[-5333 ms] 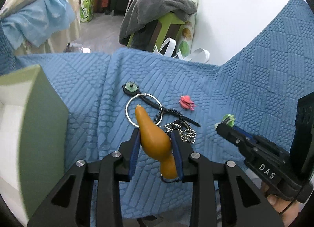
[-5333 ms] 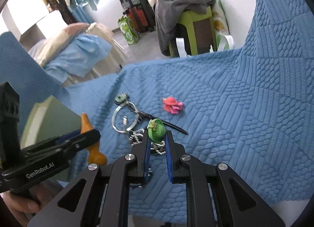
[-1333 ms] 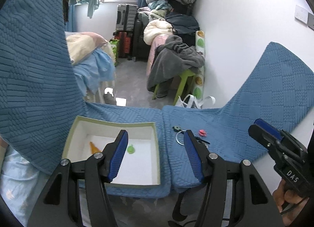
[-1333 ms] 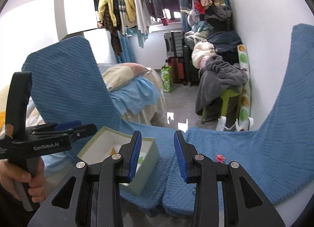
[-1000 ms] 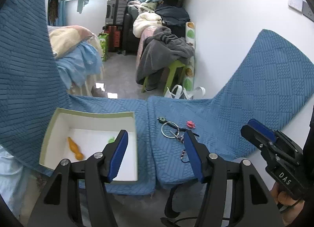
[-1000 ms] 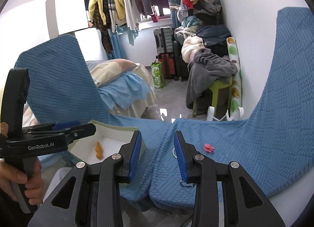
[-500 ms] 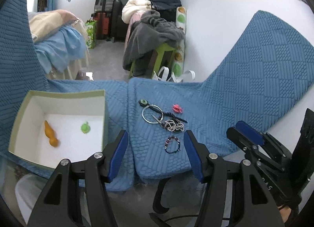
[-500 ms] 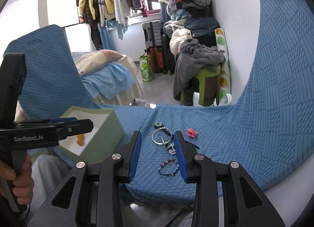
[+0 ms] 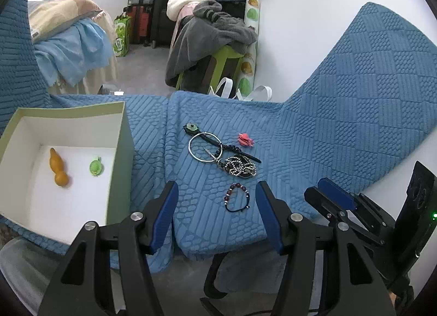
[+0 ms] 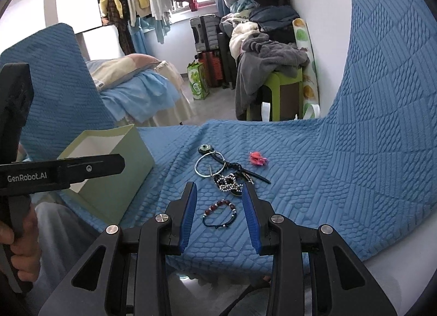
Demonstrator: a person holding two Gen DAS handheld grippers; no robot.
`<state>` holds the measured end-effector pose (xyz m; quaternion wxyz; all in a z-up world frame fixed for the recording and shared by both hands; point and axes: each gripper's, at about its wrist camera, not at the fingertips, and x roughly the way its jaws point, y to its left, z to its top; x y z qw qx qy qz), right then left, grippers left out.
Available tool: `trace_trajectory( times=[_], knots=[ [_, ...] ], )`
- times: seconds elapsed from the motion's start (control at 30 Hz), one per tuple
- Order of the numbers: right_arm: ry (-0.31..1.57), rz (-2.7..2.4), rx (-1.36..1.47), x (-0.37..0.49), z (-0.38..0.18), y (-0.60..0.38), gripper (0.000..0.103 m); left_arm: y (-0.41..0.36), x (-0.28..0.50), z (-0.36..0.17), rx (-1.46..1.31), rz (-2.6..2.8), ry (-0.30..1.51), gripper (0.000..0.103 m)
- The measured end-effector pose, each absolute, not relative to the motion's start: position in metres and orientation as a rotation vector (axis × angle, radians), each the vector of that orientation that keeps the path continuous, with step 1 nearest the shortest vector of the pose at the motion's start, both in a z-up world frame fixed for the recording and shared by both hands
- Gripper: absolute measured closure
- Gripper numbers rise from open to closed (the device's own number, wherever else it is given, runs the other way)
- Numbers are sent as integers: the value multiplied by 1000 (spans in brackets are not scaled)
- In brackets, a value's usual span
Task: Organize jewelry
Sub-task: 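Close left gripper on the silver pick while right gripper grasps the silver bead chain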
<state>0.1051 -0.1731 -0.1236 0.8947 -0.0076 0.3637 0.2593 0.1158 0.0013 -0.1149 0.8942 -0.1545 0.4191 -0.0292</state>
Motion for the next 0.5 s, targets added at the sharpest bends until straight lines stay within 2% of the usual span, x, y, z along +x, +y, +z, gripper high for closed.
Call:
trace_trajectory(
  times=[0.4,0.5],
  knots=[
    [956,608,54,180,-179,-162,71,4,163,-148,-332,-51,916,49],
    [987,610,24,199,-194,-155,71,7,176,-161,-367,-56,945,56]
  ],
)
